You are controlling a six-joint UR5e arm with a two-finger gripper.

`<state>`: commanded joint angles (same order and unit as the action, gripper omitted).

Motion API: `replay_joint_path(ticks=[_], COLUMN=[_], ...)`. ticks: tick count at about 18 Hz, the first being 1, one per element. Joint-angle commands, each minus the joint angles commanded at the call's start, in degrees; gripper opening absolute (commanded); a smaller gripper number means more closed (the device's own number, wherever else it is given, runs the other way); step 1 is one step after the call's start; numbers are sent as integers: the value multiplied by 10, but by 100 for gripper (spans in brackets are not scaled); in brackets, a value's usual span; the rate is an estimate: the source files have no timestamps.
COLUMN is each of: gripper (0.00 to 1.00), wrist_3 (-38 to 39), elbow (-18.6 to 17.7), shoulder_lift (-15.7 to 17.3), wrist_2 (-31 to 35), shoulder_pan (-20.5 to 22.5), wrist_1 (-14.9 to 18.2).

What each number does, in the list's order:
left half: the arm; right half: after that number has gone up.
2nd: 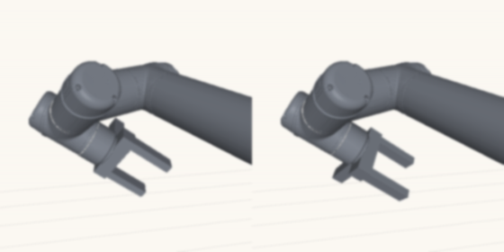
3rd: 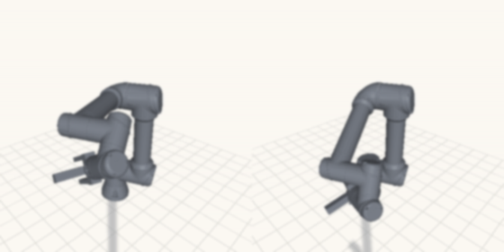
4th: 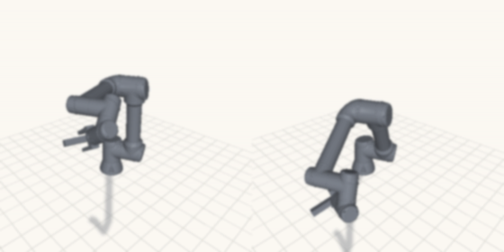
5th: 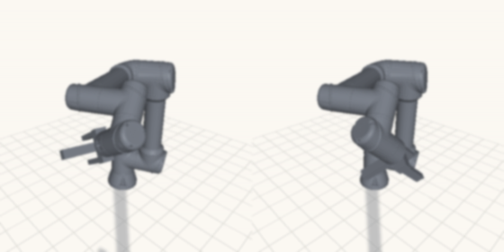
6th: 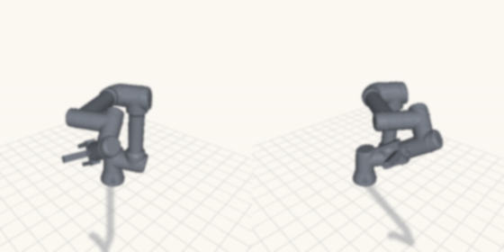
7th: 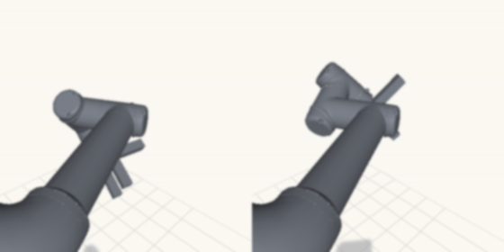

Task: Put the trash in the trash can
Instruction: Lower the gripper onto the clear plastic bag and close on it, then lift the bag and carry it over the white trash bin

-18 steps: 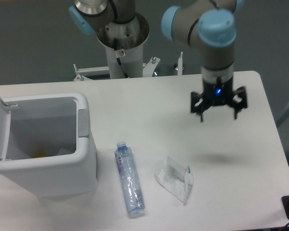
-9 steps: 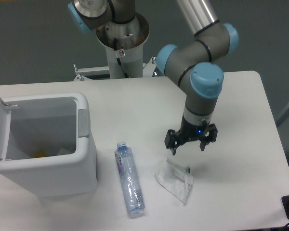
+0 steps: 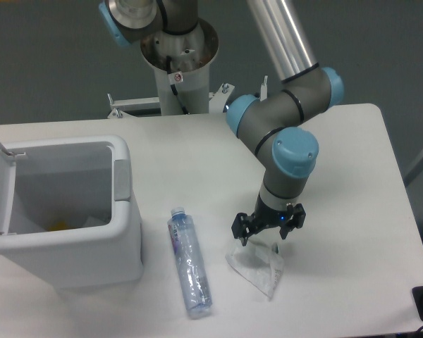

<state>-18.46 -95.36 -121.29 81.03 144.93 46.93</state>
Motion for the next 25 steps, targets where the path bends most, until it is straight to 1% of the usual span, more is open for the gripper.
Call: replay_joint_path(ticks=[1, 2, 3, 4, 5, 6, 9, 11, 14, 17, 19, 20, 21, 23, 25], gripper=[89, 76, 51, 33, 4, 0, 0, 0, 0, 0, 0, 0, 0, 0, 0], wrist_3=[0, 0, 1, 4, 4, 0, -1, -2, -10, -12, -11, -11, -7, 2, 38], elbow=[0, 1, 1, 1, 0, -2, -4, -6, 6, 30, 46, 54, 60, 62, 61], shoulder_lift=[-2, -3, -3, -2, -1, 0, -2, 3, 9, 39, 64, 80, 103, 136, 173], wrist_2=[4, 5, 7, 11, 22, 36, 59, 76, 77, 64, 33, 4, -46, -104, -136], shoulder_pan=[0, 0, 0, 1, 0, 0, -1, -1, 0, 3, 4, 4, 4, 3, -3], wrist_1=[0, 1, 1, 0, 0, -3, -3, -3, -4, -1, -2, -2, -2, -2, -2])
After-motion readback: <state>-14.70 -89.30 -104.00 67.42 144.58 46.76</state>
